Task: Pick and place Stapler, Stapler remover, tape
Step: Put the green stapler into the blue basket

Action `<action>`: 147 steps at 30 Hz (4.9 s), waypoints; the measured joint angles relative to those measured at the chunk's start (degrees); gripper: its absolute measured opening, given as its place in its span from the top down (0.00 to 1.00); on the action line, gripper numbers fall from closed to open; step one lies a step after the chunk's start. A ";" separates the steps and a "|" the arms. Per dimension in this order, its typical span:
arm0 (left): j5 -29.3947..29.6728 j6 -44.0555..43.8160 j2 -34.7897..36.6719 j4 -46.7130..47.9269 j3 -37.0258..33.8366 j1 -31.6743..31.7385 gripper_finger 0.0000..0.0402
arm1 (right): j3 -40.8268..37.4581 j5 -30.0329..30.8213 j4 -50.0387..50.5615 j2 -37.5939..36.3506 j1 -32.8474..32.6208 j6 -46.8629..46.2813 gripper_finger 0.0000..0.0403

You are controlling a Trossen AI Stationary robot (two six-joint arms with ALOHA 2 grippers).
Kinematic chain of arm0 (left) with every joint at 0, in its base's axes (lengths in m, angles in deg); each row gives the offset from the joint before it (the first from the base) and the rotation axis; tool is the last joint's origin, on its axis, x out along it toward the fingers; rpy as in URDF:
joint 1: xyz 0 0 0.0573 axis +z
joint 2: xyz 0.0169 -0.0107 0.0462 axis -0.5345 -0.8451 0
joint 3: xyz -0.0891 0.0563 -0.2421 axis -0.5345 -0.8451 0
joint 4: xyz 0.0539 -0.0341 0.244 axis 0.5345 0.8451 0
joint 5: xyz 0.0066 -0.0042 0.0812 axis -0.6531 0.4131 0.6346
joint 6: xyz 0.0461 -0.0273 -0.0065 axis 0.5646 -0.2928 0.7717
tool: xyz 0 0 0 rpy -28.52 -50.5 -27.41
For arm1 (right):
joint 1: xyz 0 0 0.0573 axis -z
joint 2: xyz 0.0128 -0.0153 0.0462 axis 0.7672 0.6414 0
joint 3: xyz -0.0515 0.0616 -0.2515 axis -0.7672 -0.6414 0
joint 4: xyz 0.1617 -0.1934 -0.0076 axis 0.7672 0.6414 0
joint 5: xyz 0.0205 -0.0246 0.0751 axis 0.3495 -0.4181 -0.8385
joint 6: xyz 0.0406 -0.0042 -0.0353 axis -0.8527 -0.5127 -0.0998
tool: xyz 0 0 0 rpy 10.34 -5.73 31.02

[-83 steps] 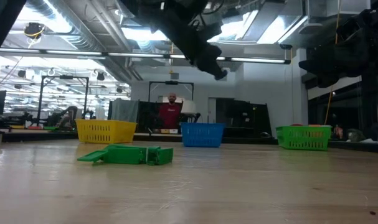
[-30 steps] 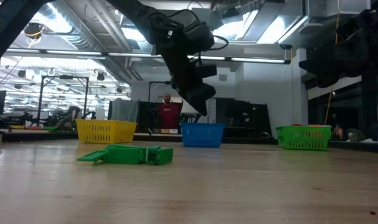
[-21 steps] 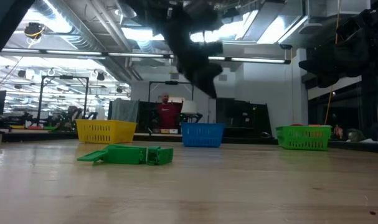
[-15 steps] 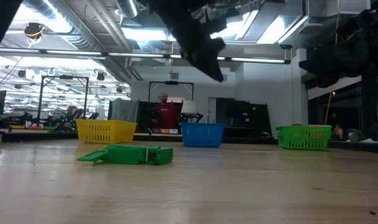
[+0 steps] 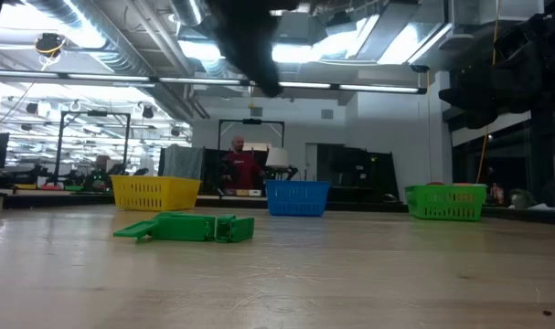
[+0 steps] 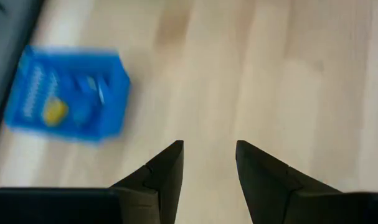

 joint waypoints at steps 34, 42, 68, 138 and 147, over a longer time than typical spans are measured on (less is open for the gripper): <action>-6.52 -67.70 -13.01 15.61 -0.11 -13.94 0.55 | 0.01 0.00 0.01 0.00 -0.01 0.02 0.48; -6.60 -70.91 -14.85 15.56 -0.11 -13.97 0.43 | 0.01 0.00 0.00 0.00 0.00 0.01 0.48; -9.19 -71.84 -20.17 12.58 0.07 -13.86 0.78 | 0.01 -0.02 0.01 0.00 0.00 0.00 0.48; 7.69 -2.91 -4.74 -17.95 0.04 16.94 0.83 | 0.01 0.00 0.00 0.00 0.01 0.01 0.48; 7.69 -3.39 -5.16 -20.29 0.04 18.91 0.83 | 0.01 0.00 0.00 0.00 0.01 0.01 0.48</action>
